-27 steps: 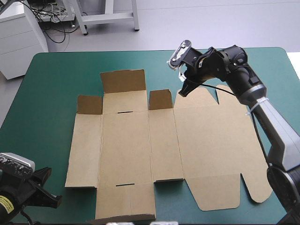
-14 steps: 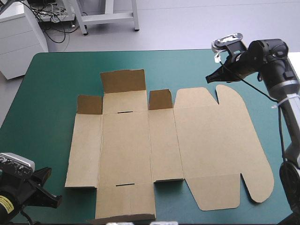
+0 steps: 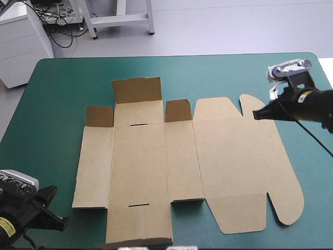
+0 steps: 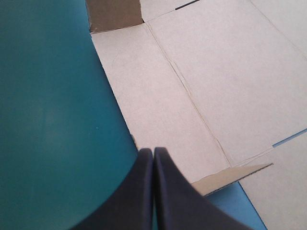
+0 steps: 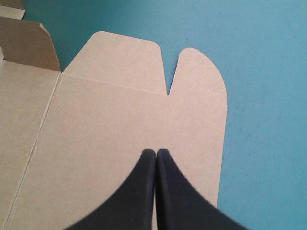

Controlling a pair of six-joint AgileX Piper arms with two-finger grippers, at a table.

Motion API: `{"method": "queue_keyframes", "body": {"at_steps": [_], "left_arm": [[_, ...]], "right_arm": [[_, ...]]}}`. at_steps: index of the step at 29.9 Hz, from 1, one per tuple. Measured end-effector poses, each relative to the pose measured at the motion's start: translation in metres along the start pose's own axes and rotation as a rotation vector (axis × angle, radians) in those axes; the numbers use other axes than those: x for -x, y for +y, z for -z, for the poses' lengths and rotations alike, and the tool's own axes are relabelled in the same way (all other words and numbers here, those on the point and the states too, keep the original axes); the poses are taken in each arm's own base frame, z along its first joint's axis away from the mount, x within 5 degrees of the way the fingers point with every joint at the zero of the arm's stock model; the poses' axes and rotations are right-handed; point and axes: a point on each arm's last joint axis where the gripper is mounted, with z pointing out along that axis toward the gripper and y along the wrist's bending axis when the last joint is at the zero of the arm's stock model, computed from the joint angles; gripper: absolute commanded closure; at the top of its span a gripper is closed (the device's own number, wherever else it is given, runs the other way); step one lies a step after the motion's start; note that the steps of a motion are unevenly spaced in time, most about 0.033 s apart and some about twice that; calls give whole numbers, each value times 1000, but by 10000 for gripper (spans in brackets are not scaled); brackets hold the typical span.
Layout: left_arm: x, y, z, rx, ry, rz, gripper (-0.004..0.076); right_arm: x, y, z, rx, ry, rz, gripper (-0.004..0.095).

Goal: Fold the box

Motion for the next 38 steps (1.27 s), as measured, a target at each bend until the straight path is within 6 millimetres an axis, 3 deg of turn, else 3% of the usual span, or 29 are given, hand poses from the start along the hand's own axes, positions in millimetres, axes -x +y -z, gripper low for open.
{"method": "queue_keyframes", "body": {"at_steps": [4, 12, 24, 32, 38], "left_arm": [[0, 0, 0, 0, 0, 0, 756], [0, 0, 0, 0, 0, 0, 756], [0, 0, 0, -1, 0, 0, 756], [0, 0, 0, -4, 0, 12, 756], [6, -2, -12, -2, 65, 22, 755]], "right_arm": [[-33, 10, 26, 0, -36, -2, 930], [-91, 26, 60, 2, -91, -4, 930], [-169, 44, 81, 0, -121, -11, 930], [-195, 49, 79, 16, -67, -47, 931], [-197, 49, 77, 16, -59, -53, 931]]}}
